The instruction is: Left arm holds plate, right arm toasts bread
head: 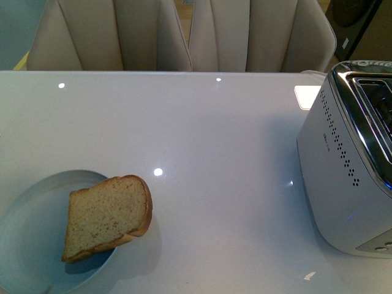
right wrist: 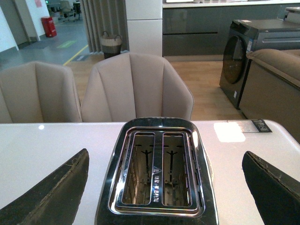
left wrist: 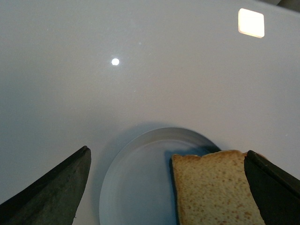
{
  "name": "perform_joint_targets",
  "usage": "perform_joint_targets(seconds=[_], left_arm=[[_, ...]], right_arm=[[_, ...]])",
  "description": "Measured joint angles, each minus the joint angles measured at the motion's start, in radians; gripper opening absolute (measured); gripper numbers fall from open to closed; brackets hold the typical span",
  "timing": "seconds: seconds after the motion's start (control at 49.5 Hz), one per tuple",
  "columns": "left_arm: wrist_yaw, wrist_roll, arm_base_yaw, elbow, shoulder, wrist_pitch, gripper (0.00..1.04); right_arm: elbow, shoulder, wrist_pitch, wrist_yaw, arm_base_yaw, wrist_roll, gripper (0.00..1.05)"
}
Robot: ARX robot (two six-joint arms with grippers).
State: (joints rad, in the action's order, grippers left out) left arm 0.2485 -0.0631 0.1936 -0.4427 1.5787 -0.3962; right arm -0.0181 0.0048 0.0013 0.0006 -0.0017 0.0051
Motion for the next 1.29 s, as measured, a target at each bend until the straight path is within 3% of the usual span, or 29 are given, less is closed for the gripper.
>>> perform_joint_targets(seconds=[0.243, 0.526, 1.152, 1.294], left_arm=[[-0.09, 0.045, 0.052, -0.076, 0.297, -0.084, 0.98], [-0.094, 0.079, 0.051, -0.123, 0.478, -0.095, 0.98], [-0.115, 0.166, 0.018, -0.137, 0.579, -0.053, 0.97], [-0.119, 0.171, 0.013, -0.142, 0.604, -0.018, 0.71]], right_arm=[[0.0, 0.0, 0.0, 0.0, 0.0, 0.0, 0.96], [0.0, 0.0, 0.0, 0.0, 0.0, 0.0, 0.96], [0.0, 0.0, 0.0, 0.0, 0.0, 0.0, 0.96], [0.0, 0.0, 0.0, 0.0, 0.0, 0.0, 0.96]])
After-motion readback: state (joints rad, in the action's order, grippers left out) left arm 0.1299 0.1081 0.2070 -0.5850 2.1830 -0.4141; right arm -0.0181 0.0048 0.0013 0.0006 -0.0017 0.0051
